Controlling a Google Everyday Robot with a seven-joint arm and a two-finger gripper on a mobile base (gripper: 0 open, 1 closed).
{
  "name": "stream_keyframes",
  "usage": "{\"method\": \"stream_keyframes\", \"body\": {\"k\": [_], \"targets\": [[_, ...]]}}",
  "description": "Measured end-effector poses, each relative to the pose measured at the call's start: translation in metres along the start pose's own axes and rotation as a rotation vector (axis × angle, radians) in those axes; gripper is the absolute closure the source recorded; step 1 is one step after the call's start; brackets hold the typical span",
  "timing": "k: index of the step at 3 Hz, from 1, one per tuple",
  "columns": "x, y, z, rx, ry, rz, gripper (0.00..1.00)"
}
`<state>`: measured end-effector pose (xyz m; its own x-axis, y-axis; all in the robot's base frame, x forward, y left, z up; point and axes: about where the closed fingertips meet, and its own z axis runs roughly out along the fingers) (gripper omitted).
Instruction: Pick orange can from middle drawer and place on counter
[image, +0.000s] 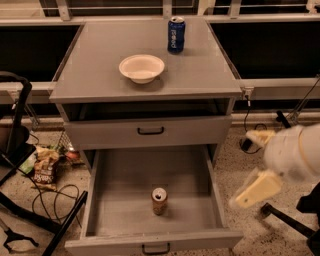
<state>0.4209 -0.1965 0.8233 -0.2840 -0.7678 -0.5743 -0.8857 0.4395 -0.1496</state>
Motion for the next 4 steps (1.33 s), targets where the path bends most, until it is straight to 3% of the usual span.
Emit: {"method": "stream_keyframes", "body": {"k": [1,2,3,4], "targets": [[0.017,0.031,0.047,0.016,-0.153,0.040,0.00],[0.013,0.020,0.092,0.070,-0.344,0.105,0.00],[0.016,-0.015,0.123,0.116,-0.457,0.189,0.00],[0.024,-0.022,0.139,0.110,-0.482,0.229,0.00]]}}
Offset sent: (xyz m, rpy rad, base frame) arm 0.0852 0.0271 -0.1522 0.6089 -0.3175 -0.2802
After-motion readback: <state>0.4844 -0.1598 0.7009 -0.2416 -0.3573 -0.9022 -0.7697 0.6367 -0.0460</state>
